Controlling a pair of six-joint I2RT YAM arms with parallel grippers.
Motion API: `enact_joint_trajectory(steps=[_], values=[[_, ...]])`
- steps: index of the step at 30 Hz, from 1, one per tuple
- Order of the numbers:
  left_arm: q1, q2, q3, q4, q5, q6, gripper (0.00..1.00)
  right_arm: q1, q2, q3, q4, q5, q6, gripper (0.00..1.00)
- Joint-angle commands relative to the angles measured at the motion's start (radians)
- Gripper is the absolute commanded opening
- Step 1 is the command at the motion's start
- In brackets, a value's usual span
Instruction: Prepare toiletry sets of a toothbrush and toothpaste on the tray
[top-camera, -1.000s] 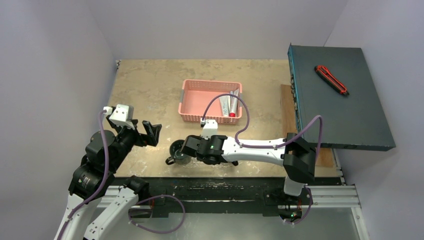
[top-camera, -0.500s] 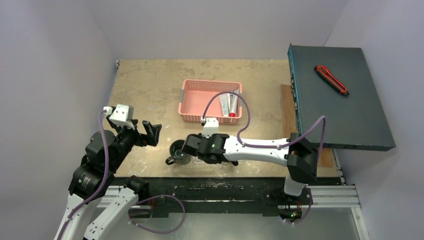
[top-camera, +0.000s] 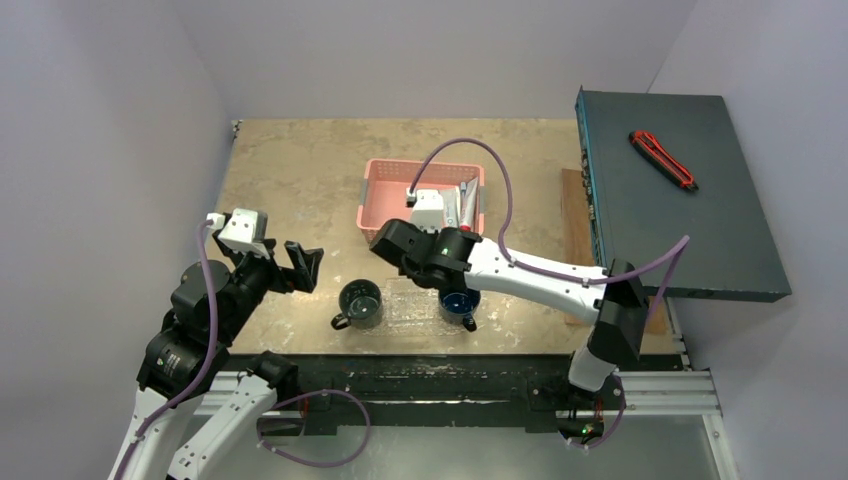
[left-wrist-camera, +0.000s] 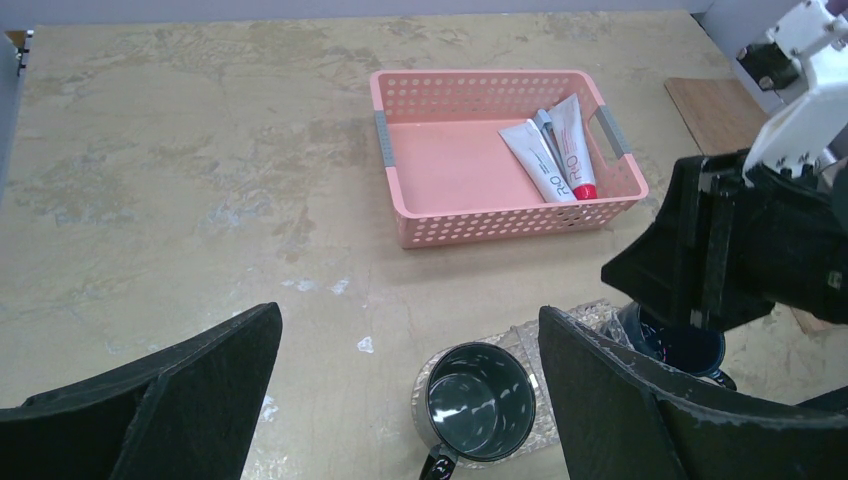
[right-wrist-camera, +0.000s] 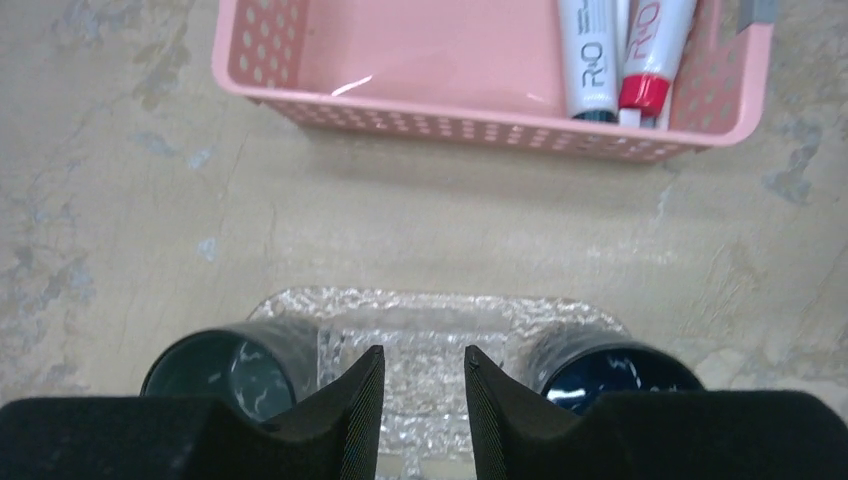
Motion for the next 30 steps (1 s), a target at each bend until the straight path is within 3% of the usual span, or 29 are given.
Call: enact_joint_trajectory(steps=[1,10,30], values=[[0.007,0.007,0.022,0.025,0.008,-0.004,1.00,-0.077,0.023,0.063,-0.006,0.021,-0.132,0.38],[0.007,0.007,0.024,0.026,0.012,-0.004,1.00,-0.222,0.132,0.162,0.003,0.046,-0.225,0.40],[0.007,0.013,0.027,0.029,0.060,-0.011,1.00,-0.434,0.451,0.374,-0.050,0.121,-0.181,0.43]])
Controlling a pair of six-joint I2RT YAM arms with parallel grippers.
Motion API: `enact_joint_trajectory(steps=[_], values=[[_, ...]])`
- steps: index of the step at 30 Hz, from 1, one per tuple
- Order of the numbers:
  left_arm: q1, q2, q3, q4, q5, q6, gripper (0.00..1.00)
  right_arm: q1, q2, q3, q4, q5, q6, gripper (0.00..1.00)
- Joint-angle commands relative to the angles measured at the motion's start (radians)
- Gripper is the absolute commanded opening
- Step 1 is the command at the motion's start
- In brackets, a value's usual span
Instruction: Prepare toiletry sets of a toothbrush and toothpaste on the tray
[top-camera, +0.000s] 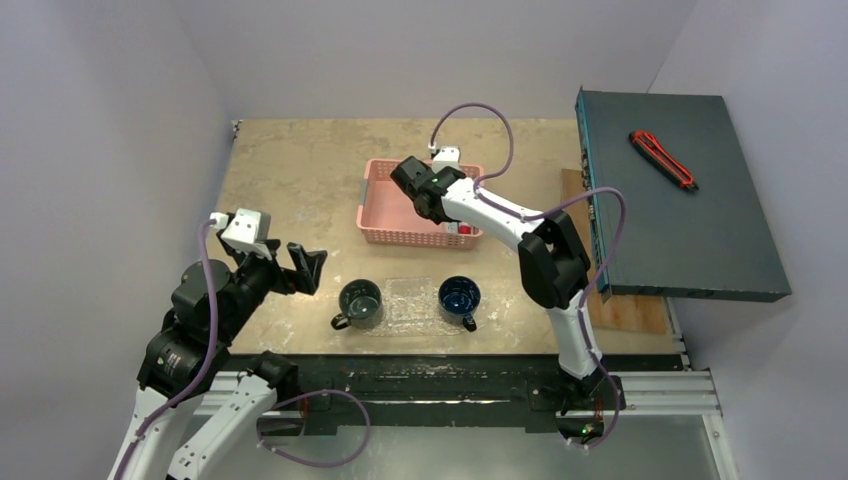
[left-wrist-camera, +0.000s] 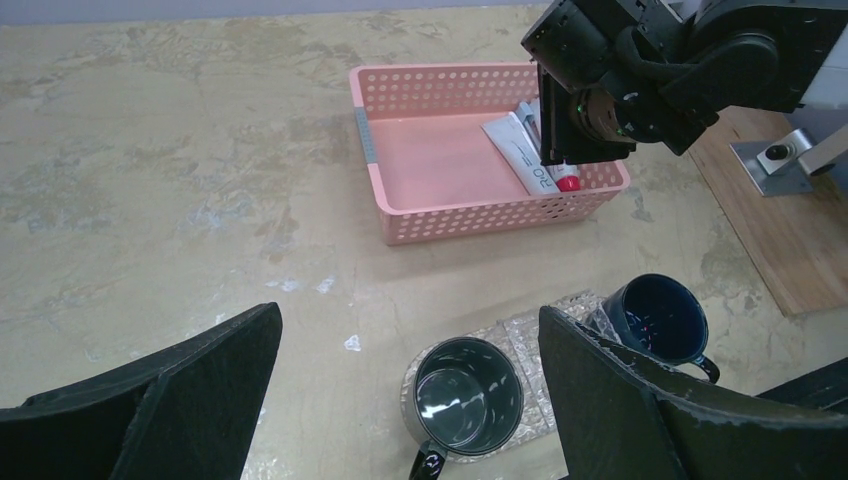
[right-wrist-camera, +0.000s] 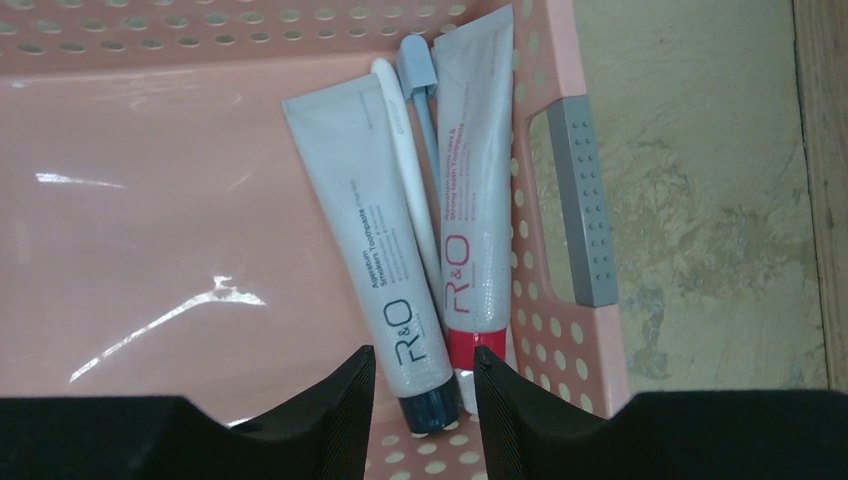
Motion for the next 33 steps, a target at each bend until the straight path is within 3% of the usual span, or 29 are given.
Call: enact_joint_trajectory(steps=[1,28,33], values=[[0.007,0.011,0.027,0.028,0.024,-0.012,1.00,-0.033,0.028,0.063,-0.025,0.051,0.028,0.43],[0.007,0.023,0.027,0.029,0.038,-0.016,1.00,-0.147,0.177,0.141,0.008,0.018,0.010,0.43],[0.007,0.027,0.028,0.027,0.039,-0.014,1.00,-0.154,0.186,0.131,0.020,0.007,0.002,0.39]])
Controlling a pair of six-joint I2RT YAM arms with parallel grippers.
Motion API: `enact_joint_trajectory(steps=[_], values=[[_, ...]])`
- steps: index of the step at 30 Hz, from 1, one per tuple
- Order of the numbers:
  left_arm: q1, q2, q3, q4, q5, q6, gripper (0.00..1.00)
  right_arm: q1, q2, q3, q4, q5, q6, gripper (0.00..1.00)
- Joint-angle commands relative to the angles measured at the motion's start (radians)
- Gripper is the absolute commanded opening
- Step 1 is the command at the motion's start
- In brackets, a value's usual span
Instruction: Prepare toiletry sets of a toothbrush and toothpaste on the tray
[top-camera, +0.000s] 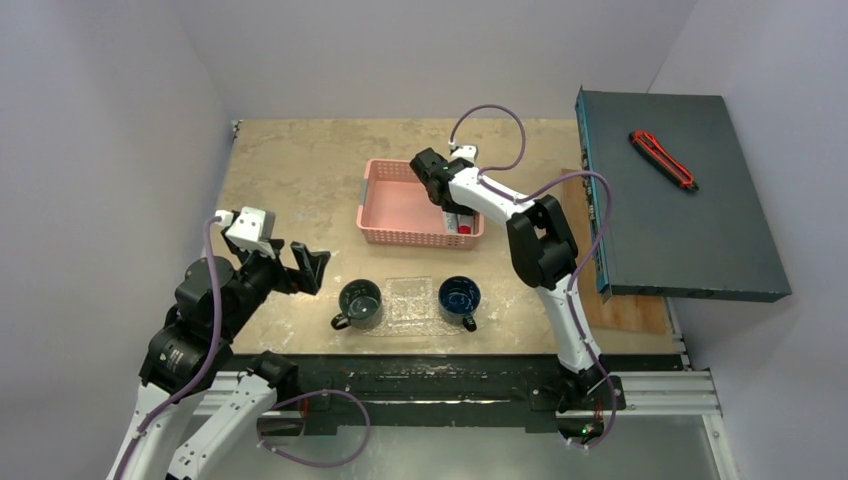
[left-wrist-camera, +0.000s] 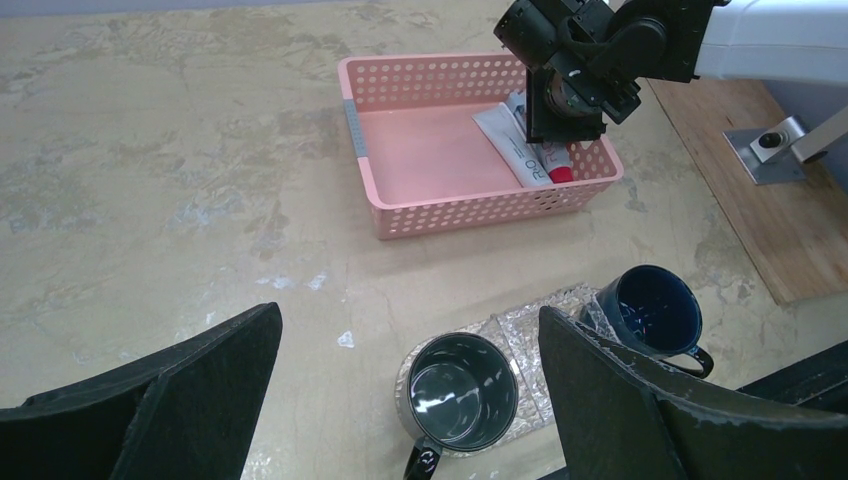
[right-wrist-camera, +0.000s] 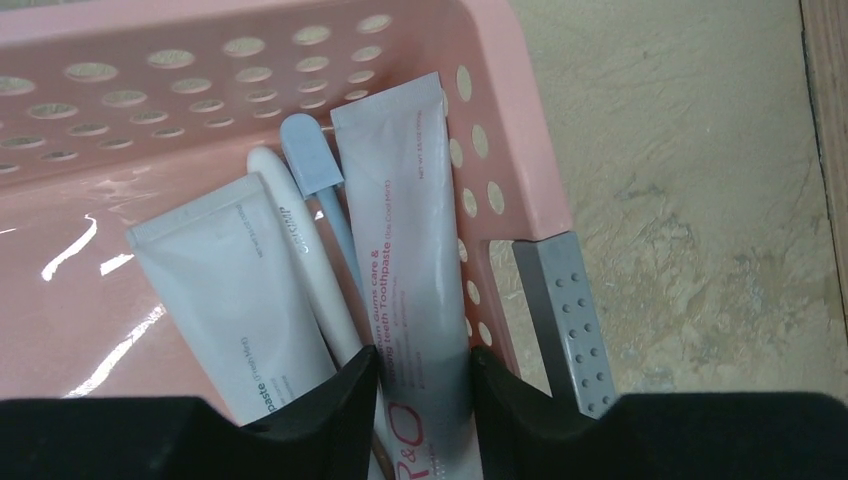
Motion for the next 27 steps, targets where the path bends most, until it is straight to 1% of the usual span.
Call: enact_joint_trajectory(steps=[1,2,6,8,9,15,22,27], values=[[0.007,0.011,0.028,0.027,0.012,-0.014,1.00,-0.009,-0.006,0.022,0.016,0.005,-0.001,0.36],[0.007,0.010,0.029,0.027,0.011,-0.014,1.00,-0.009,-0.007,0.020,0.017,0.004,-0.001,0.32],[0.007,0.010,0.029,0.026,0.006,-0.013,1.00,-0.010,-0.019,0.013,0.024,0.003,-0.011,0.09],[0.007,0.011,0.029,0.025,0.004,-0.012,1.00,-0.009,-0.031,0.013,0.024,0.003,-0.017,0.01],[0.007,0.010,0.029,0.026,0.003,-0.011,1.00,-0.010,-0.037,0.016,0.023,0.003,-0.023,0.00],[0.007,0.013,0.029,0.024,-0.006,-0.008,1.00,-0.010,-0.115,0.031,0.015,0.036,-0.051,0.00],[0.007,0.016,0.030,0.021,-0.017,-0.005,1.00,0.003,-0.291,-0.036,0.091,0.039,-0.102,0.00],[0.007,0.022,0.024,0.030,0.000,-0.005,1.00,0.043,-0.426,-0.102,0.139,0.007,-0.126,0.00]])
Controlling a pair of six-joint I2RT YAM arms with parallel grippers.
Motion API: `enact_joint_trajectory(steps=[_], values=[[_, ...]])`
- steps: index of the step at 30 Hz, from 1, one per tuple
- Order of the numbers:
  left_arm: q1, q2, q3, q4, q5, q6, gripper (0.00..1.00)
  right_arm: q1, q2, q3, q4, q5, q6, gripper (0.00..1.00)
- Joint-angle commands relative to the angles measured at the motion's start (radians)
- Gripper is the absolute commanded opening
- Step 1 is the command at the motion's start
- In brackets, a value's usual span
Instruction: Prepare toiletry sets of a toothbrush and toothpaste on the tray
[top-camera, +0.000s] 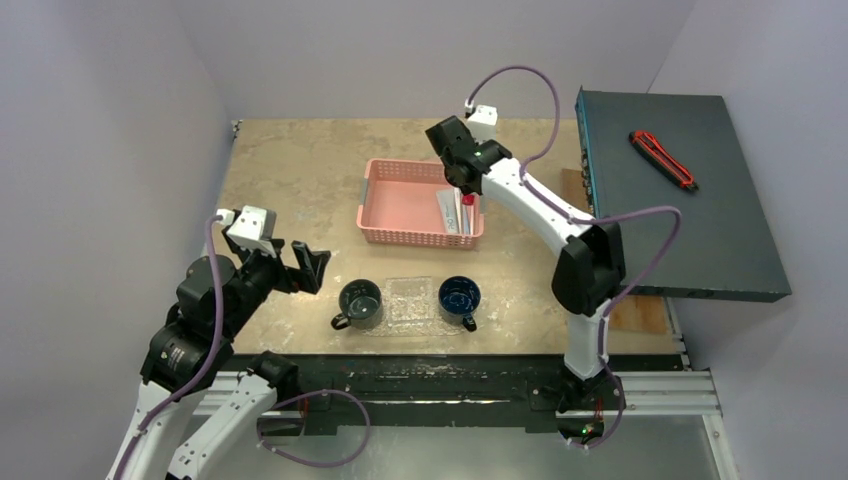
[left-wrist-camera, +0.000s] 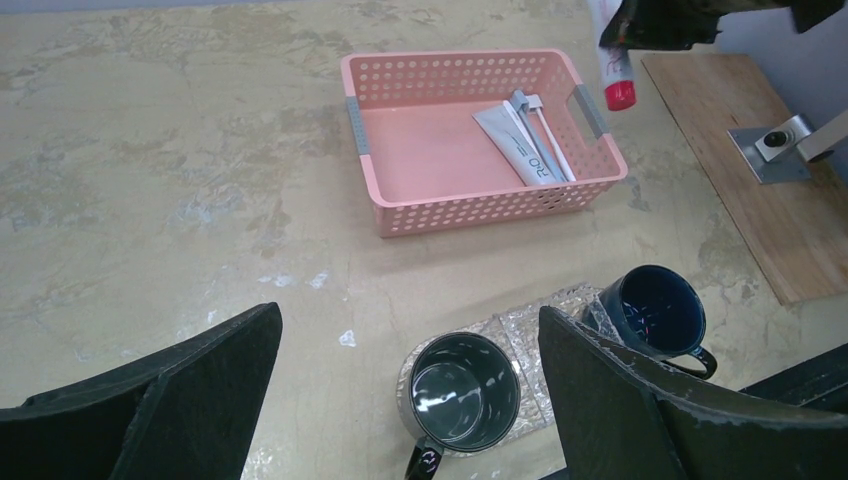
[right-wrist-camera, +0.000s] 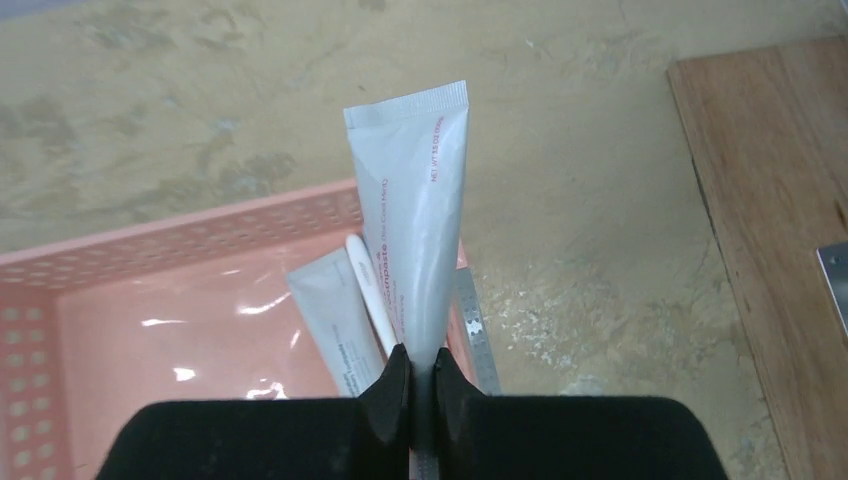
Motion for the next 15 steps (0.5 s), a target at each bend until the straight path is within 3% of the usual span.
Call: enact_joint_trajectory(steps=[1,8,15], values=[[0.007,0.020,0.024,0.030,0.009,-0.005,1.00,0.047,-0.152,-0.054,0.086,0.000,-0.040,0.00],[0.004,0.034,0.019,0.049,0.105,-0.014,1.00,0.181,-0.344,-0.176,0.168,-0.015,-0.035,0.00],[-0.017,0.050,0.009,0.087,0.270,-0.053,1.00,0.229,-0.592,-0.442,0.393,-0.243,0.021,0.00]])
